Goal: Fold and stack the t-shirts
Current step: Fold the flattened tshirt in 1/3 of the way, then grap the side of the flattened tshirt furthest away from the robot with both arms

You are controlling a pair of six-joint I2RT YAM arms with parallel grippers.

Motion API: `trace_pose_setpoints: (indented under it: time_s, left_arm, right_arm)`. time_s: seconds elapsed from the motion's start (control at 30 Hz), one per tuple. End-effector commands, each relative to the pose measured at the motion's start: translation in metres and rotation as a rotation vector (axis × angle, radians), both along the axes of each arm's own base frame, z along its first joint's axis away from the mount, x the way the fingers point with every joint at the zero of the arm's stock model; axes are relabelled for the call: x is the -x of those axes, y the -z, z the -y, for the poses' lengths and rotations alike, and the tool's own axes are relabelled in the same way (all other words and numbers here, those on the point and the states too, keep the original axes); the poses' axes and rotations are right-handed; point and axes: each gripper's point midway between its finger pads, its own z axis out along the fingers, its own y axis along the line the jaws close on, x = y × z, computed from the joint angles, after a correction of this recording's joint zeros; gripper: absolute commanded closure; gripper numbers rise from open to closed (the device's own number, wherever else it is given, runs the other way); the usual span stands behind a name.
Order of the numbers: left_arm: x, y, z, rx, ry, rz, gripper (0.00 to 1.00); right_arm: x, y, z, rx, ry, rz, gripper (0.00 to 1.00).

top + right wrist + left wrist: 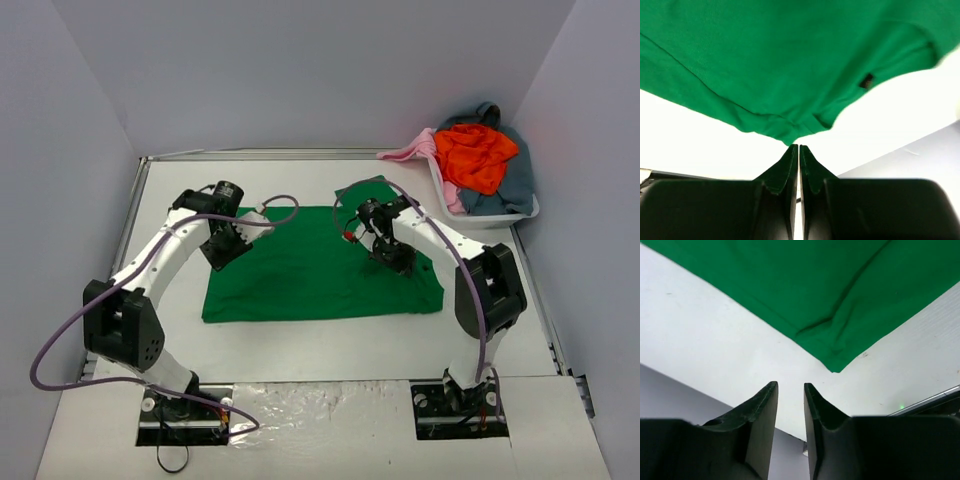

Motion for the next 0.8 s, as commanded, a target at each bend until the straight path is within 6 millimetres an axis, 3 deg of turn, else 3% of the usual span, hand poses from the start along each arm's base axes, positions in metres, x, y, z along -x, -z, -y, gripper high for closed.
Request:
trace_pose_setpoints:
  time_s: [0.0, 0.13, 0.2, 0.23, 0.37, 0.43, 0.57, 0.67, 0.7, 0.73, 0.77]
  left_arm:
    - [0.007, -0.037, -0.007, -0.012, -0.018, 0.046, 0.71]
    - [-0.023, -0.058, -0.004, 0.012, -0.060, 0.225, 0.63]
    - [-0.036, -0.063, -0.002, 0.037, -0.102, 0.292, 0.58]
    - [-0.054, -0.070, 0.000, 0.059, -0.128, 0.375, 0.57]
    - [-0.091, -0.079, 0.002, 0.164, -0.224, 0.486, 0.45]
    - [-0.113, -0.079, 0.008, 0.224, -0.253, 0.499, 0.44]
    - [-0.157, -0.073, -0.001, 0.293, -0.330, 0.506, 0.44]
    - [-0.189, -0.070, -0.008, 0.403, -0.386, 0.479, 0.45]
    - [-0.196, -0.070, -0.010, 0.432, -0.395, 0.467, 0.44]
    - [-0.202, -0.048, -0.012, 0.438, -0.417, 0.397, 0.44]
    - [-0.216, -0.062, -0.013, 0.477, -0.416, 0.414, 0.46]
  right_arm:
    - [0.009, -0.036, 0.008, 0.019, -0.016, -0.004, 0.98]
    - [-0.022, -0.058, 0.001, -0.011, -0.019, 0.137, 0.96]
    - [-0.048, -0.069, -0.005, -0.037, -0.007, 0.255, 0.96]
    - [-0.062, -0.078, -0.004, -0.054, 0.014, 0.314, 0.96]
    - [-0.116, -0.091, -0.012, -0.152, 0.077, 0.461, 0.97]
    - [-0.133, -0.091, -0.014, -0.184, 0.095, 0.481, 0.96]
    - [-0.180, -0.090, -0.009, -0.224, 0.147, 0.525, 0.95]
    - [-0.201, -0.082, -0.011, -0.279, 0.171, 0.512, 0.95]
    - [-0.212, -0.090, -0.008, -0.306, 0.185, 0.537, 0.95]
    - [-0.217, -0.088, -0.011, -0.333, 0.189, 0.530, 0.95]
    - [-0.221, -0.077, -0.011, -0.343, 0.195, 0.509, 0.96]
